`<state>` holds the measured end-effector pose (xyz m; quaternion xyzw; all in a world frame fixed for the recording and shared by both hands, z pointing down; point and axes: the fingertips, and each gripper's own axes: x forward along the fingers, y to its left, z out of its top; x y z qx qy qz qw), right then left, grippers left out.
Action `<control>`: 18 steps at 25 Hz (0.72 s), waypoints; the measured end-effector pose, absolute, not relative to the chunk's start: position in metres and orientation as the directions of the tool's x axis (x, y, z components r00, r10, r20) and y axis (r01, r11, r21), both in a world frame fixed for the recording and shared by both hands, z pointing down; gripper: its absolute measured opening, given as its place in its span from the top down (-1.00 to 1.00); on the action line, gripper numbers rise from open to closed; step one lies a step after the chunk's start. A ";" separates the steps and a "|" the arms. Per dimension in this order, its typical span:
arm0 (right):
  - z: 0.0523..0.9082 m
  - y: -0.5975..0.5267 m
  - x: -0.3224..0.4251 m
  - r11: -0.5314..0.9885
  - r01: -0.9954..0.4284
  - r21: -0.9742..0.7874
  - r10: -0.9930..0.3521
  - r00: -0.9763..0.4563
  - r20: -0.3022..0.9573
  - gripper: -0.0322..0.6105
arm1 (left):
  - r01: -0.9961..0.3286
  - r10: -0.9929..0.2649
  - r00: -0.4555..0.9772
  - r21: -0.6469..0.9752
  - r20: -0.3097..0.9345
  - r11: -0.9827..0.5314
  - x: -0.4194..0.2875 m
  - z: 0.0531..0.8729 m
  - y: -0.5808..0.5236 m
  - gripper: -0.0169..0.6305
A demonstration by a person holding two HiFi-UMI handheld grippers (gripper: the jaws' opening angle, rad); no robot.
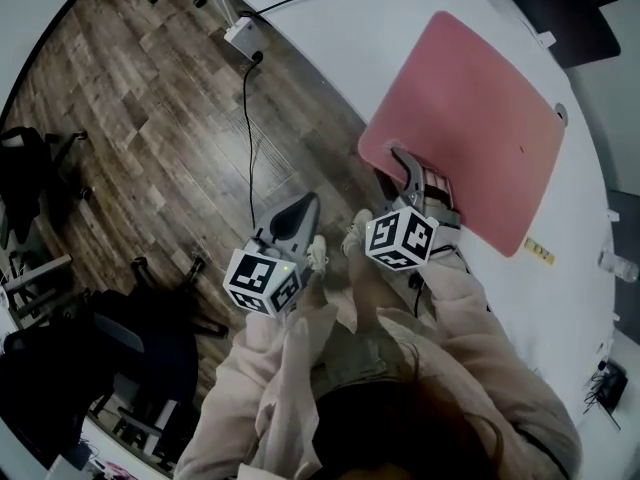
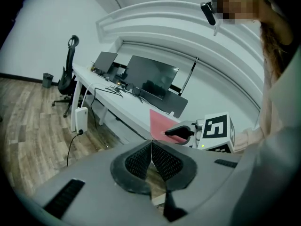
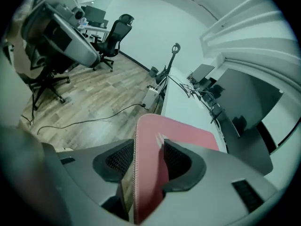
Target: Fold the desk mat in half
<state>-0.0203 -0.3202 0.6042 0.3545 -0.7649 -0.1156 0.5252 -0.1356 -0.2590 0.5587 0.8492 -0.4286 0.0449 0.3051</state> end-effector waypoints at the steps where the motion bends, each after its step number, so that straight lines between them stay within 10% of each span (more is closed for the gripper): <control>1: 0.604 -0.322 -0.021 0.715 -0.405 0.569 -0.674 -0.185 0.715 0.23 | -0.758 -0.703 0.625 0.482 0.340 -0.440 -0.137 0.560 -0.259 0.86; 18: 0.572 -0.327 -0.022 0.655 -0.656 0.374 -0.685 -0.307 0.661 0.79 | -0.754 -0.698 0.630 0.484 0.340 -0.444 -0.131 0.562 -0.262 0.86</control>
